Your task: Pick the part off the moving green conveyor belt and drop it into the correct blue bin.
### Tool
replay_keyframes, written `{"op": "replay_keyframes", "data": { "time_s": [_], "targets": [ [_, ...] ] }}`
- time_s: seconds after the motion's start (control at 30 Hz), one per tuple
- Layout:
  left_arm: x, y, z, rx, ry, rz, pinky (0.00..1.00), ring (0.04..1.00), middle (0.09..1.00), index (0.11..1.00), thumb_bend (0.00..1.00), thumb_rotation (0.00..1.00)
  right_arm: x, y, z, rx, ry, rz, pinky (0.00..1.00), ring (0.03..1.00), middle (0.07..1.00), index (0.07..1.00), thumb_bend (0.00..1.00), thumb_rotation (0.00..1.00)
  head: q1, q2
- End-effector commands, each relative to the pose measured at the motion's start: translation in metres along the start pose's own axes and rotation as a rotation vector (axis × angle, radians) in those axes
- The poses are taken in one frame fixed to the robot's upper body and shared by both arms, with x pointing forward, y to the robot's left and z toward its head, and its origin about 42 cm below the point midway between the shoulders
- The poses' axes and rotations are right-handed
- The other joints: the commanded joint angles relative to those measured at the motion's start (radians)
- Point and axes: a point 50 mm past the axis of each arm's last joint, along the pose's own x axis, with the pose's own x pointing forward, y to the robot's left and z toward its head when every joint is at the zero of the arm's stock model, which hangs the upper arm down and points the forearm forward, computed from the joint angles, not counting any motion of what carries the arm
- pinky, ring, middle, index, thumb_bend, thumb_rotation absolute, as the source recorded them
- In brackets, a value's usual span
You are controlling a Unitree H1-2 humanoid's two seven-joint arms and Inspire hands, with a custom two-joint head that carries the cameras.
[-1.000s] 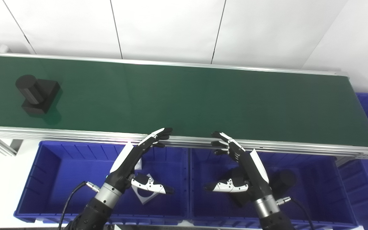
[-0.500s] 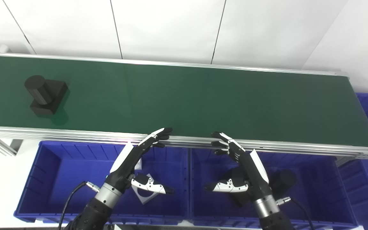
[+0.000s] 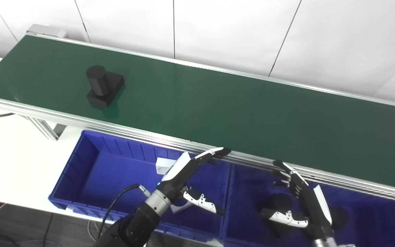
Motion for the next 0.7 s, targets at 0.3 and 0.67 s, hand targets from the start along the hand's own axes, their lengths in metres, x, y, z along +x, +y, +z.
{"op": "replay_keyframes", "data": {
  "time_s": [0.3,0.67],
  "targets": [
    [0.011,0.000,0.002,0.005,-0.058,0.044,0.73,0.824,0.859,0.844,1.00,0.19,0.004,-0.008,0.002,0.000,-0.055,-0.007,0.70,0.798,0.901,0.837,1.00,0.34,0.006,-0.041],
    [0.007,-0.001,-0.008,0.028,-0.036,0.040,0.72,0.814,0.857,0.845,1.00,0.17,0.007,-0.003,-0.005,0.002,-0.030,-0.009,0.69,0.794,0.899,0.835,1.00,0.35,-0.003,-0.109]
  ]
}}
